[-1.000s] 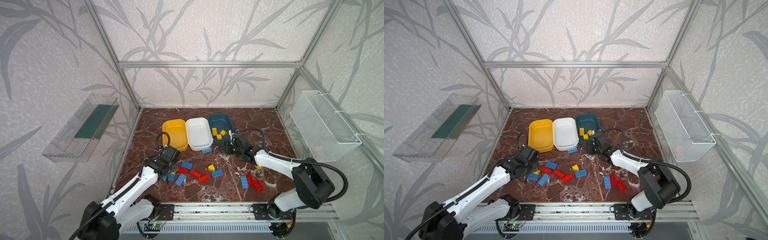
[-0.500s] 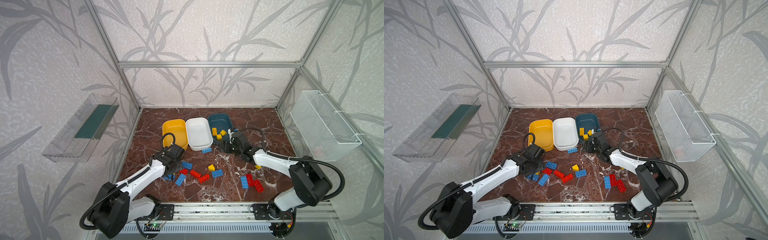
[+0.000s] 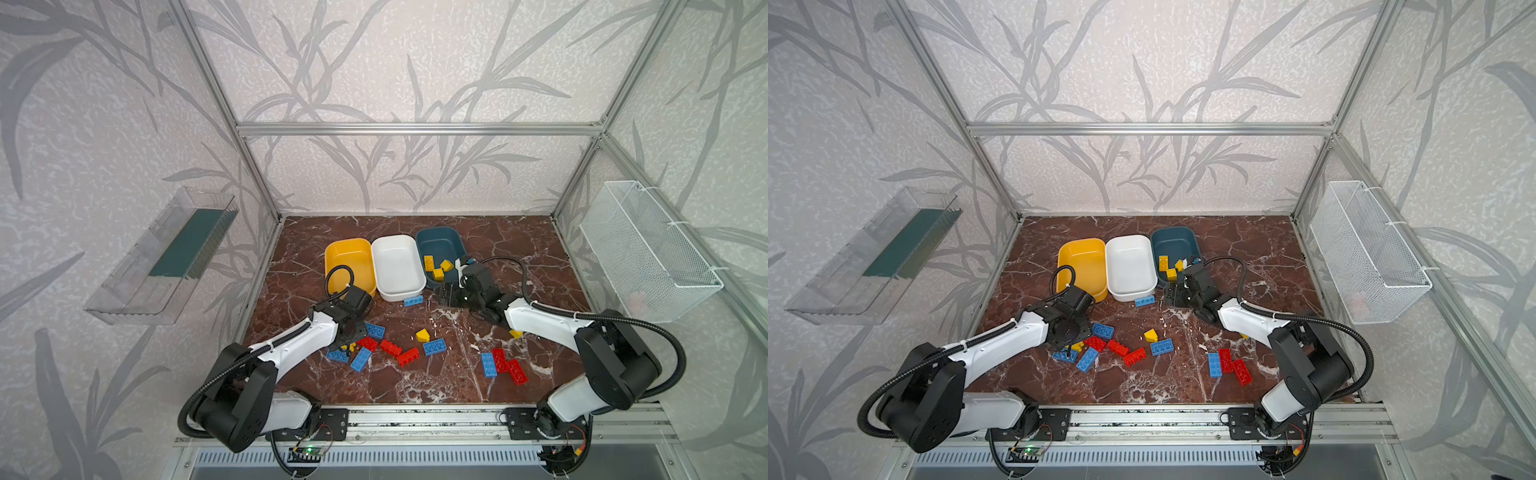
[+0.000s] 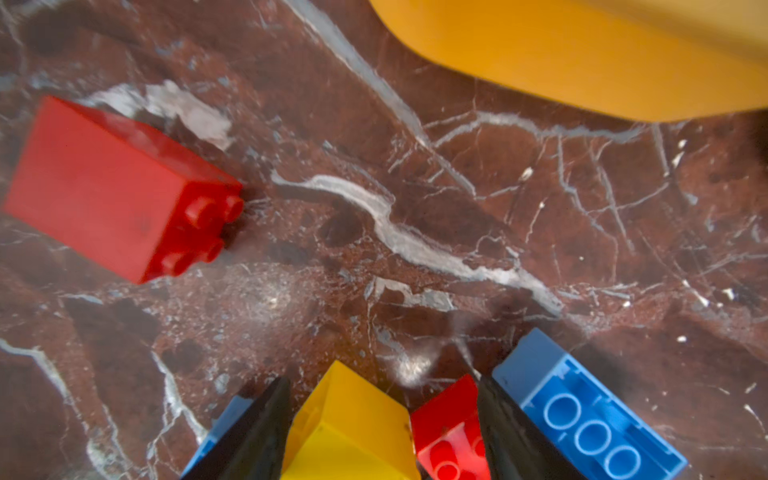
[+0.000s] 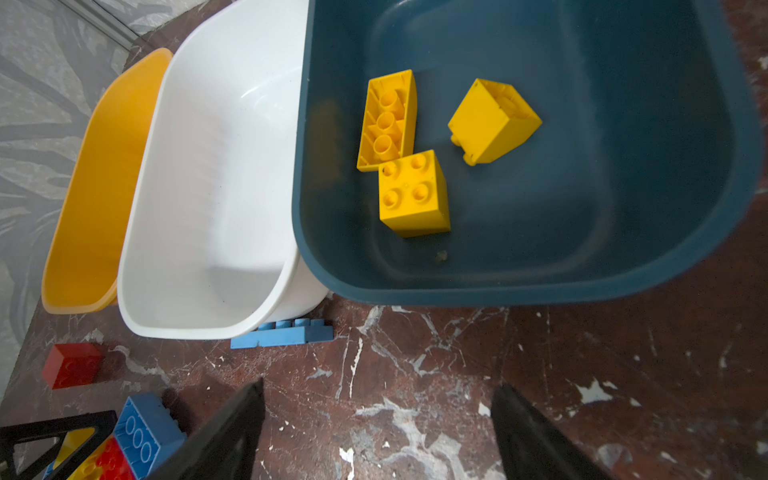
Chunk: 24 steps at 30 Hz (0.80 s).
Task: Sort the legos into containers by color
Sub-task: 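Lower the left gripper onto a yellow 2x2 brick among the bricks and close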
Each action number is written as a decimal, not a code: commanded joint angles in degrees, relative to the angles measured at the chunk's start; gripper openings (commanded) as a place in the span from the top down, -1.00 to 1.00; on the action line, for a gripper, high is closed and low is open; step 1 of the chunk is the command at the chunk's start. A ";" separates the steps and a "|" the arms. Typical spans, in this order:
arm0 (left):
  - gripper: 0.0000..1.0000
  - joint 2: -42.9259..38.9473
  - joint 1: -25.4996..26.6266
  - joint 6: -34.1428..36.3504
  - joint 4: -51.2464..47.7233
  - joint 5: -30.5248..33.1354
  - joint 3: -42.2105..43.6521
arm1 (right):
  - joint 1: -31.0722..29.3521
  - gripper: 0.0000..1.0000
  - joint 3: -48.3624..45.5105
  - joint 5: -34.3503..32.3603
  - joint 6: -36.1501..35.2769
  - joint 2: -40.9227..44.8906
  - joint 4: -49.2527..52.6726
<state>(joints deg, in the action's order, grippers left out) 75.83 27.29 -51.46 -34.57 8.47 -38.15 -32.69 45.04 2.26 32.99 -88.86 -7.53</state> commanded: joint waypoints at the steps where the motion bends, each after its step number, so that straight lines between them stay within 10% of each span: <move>1: -0.51 -1.70 -0.09 -0.33 -2.52 0.76 -0.52 | -0.16 -0.73 0.07 0.35 0.22 -0.79 -1.13; 24: -0.30 -9.82 0.49 5.66 -5.01 -2.92 3.19 | -0.22 -0.70 0.14 1.47 0.58 -1.17 -1.52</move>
<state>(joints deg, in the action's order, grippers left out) 67.29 27.40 -46.96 -38.33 6.22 -35.90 -32.69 45.04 3.22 33.19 -89.69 -7.55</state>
